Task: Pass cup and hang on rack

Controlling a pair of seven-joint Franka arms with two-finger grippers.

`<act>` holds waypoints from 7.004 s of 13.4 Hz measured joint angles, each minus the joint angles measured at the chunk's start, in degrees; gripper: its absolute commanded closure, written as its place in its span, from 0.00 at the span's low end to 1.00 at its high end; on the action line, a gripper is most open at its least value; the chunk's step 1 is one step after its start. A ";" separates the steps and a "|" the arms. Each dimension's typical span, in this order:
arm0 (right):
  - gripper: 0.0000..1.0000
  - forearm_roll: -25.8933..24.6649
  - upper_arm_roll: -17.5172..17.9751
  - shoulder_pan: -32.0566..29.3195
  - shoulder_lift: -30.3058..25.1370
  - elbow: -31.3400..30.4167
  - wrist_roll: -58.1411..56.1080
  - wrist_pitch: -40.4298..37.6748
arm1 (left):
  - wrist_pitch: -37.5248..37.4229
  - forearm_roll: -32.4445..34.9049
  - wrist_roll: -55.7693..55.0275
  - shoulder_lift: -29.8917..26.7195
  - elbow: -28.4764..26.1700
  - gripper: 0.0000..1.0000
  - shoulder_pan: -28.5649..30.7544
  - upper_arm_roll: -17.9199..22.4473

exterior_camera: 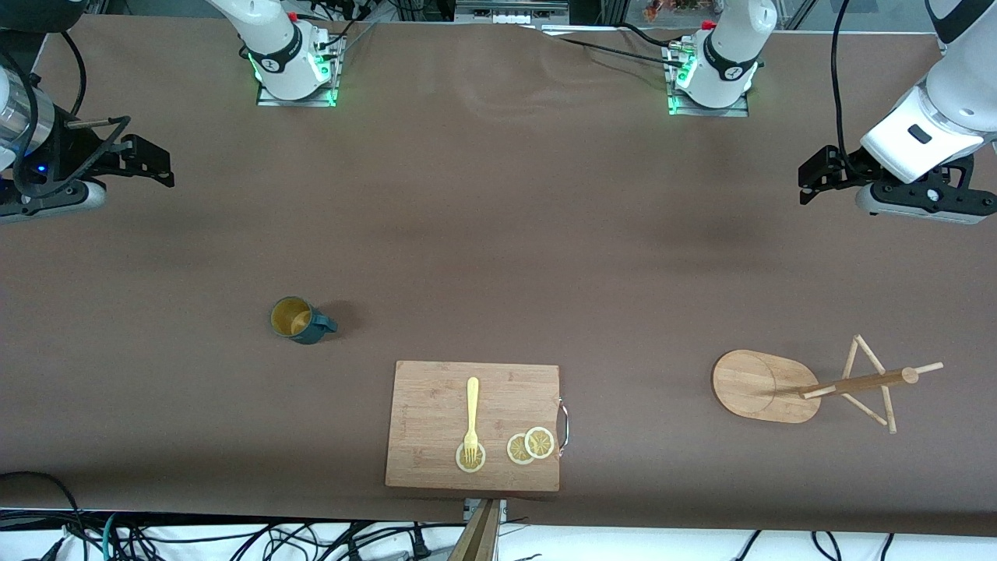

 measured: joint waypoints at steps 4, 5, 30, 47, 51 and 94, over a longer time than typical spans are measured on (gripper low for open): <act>0.00 -0.02 0.02 0.01 0.00 0.12 0.03 0.04 | 0.00 0.00 0.00 0.00 0.00 0.00 0.00 -0.02; 0.00 -0.21 0.01 0.01 0.01 0.12 0.01 0.06 | 0.00 0.00 0.00 0.00 0.00 0.00 0.00 -0.02; 0.01 -0.46 0.01 0.01 14.60 -21.40 0.19 37.58 | 0.00 0.00 0.00 0.00 0.00 0.00 -0.02 -0.11; 0.49 2.59 0.38 0.94 28.06 -12.06 4.77 43.56 | 0.00 0.00 0.00 0.00 0.00 0.00 -0.02 -0.12; 0.88 2.60 0.44 1.55 28.19 -12.06 5.16 43.82 | 0.00 0.00 0.00 0.00 0.00 0.00 -0.02 -0.12; 0.00 6.10 -0.40 45.71 44.09 22.78 59.61 32.29 | -4.17 0.00 0.01 0.05 0.00 0.00 -0.92 -1.13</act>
